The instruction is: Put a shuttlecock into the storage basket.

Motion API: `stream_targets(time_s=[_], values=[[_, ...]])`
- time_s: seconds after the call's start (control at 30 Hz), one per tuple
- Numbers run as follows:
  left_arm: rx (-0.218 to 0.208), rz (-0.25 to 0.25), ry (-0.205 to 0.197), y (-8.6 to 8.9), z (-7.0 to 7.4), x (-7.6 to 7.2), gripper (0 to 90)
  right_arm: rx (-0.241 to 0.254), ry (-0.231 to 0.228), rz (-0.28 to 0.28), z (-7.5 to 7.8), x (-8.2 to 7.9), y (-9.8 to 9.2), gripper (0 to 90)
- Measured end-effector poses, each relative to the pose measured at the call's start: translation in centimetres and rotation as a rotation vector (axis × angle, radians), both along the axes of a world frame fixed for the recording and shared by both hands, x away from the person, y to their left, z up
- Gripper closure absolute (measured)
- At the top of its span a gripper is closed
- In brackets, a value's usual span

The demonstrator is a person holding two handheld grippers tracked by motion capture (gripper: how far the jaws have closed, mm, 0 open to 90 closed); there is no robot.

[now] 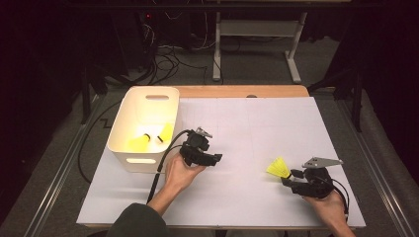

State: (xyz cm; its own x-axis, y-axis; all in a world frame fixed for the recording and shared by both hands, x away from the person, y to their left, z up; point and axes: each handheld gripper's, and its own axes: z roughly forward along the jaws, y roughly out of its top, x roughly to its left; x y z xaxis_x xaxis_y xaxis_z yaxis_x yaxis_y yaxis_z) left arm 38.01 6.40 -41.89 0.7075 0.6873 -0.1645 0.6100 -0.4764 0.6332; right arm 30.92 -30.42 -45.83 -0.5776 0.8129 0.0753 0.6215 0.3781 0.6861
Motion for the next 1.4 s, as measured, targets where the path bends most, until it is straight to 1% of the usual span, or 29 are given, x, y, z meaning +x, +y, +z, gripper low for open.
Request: stream_targets(time_s=[0.03,0.17,0.33,0.43,0.53,0.67,0.73,0.87,1.03,1.13,1.2,1.27,1.3,1.33,1.37,1.4], values=[[0.0,-0.002,-0.005,0.0,0.0,-0.1,38.4,-0.006,0.001,0.002,0.0,0.0,0.0,49.6],[0.006,-0.008,0.001,0.1,0.0,-0.1,37.1,-0.031,0.017,0.009,0.0,0.1,0.3,53.0],[-0.001,-0.017,0.006,0.1,-0.1,-0.1,35.4,-0.061,0.011,0.017,0.0,0.1,0.5,57.6],[0.011,-0.023,0.013,-0.1,-0.2,-0.1,33.0,-0.075,0.005,0.025,0.1,0.0,0.6,60.7],[0.014,-0.03,0.021,-0.1,-0.2,-0.1,33.0,-0.084,0.01,0.035,0.2,0.0,0.7,62.7],[0.01,-0.03,0.031,-0.1,-0.2,0.0,32.4,-0.091,0.006,0.048,0.3,0.0,0.7,64.4],[0.01,-0.035,0.029,-0.1,-0.2,0.0,32.5,-0.091,0.004,0.058,0.3,0.0,0.8,64.7],[-0.002,-0.036,0.031,0.1,-0.2,0.1,32.2,-0.079,0.013,0.057,0.6,0.0,0.8,65.0],[-0.018,-0.036,0.038,0.3,-0.2,0.2,31.9,-0.077,0.024,0.077,1.0,0.2,0.9,65.1],[-0.028,-0.035,0.027,0.3,-0.1,0.2,32.4,-0.074,0.033,0.088,1.2,0.2,1.2,65.2],[-0.031,-0.037,0.019,0.4,-0.1,0.2,32.7,-0.077,0.03,0.095,1.4,0.3,1.4,65.2],[-0.021,-0.028,-0.009,0.4,0.0,0.1,33.2,-0.077,0.026,0.096,1.6,0.4,1.7,65.1],[-0.023,-0.031,-0.008,0.5,0.0,0.2,33.6,-0.079,0.018,0.107,1.7,0.5,1.8,65.2],[-0.026,-0.031,-0.001,0.6,-0.1,0.2,33.6,-0.079,0.025,0.099,1.8,0.5,1.9,65.1],[-0.025,-0.031,0.001,0.6,-0.1,0.2,33.5,-0.082,0.018,0.107,1.8,0.7,1.9,65.1],[-0.019,-0.033,0.002,0.6,-0.1,0.3,33.5,-0.075,0.021,0.104,1.9,0.7,2.1,65.1]])
